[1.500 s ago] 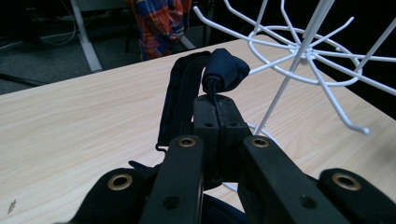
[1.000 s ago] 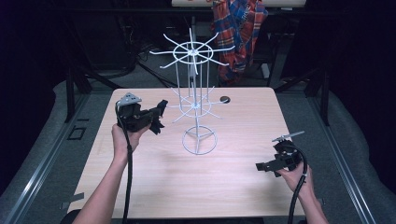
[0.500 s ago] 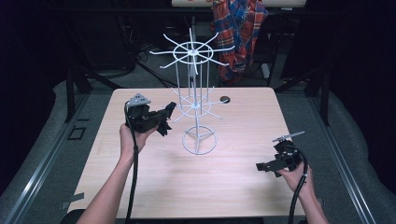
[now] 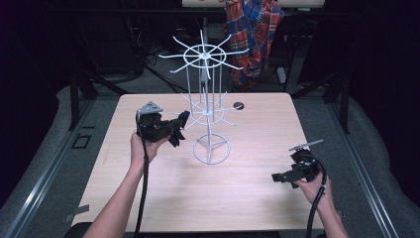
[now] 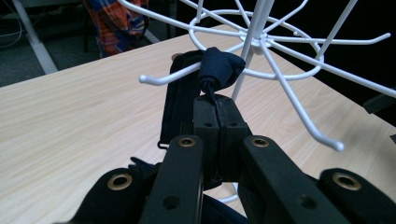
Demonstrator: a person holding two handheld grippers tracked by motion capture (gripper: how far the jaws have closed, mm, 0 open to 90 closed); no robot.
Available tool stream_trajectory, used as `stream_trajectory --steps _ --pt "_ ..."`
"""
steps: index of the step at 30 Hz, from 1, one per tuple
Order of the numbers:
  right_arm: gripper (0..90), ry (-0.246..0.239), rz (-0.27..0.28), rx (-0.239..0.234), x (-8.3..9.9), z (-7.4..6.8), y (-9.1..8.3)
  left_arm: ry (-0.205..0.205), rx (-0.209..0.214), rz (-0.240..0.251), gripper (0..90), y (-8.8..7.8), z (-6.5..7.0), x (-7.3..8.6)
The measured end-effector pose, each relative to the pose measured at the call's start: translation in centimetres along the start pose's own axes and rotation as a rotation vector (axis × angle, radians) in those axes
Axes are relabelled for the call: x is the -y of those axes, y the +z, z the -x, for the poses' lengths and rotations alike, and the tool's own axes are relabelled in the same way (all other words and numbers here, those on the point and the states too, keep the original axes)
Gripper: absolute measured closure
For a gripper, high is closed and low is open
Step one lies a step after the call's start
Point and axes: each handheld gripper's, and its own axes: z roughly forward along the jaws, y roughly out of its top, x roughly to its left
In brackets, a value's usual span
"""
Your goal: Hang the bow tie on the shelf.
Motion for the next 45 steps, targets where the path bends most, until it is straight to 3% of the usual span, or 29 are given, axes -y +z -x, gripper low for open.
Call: stream_trajectory --steps 18,36,45 --pt "0.0 0.002 -0.004 -0.035 0.0 0.3 0.3 -0.018 0.023 -0.013 88.9 1.5 -0.1 1.6" --pt "0.0 -0.001 -0.010 -0.020 0.0 0.0 0.2 -0.054 0.030 0.002 88.2 2.5 -0.4 2.3" --pt "1.2 -0.006 -0.018 -0.021 0.0 -0.1 0.3 -0.034 0.021 -0.014 84.9 2.8 -0.4 2.5"
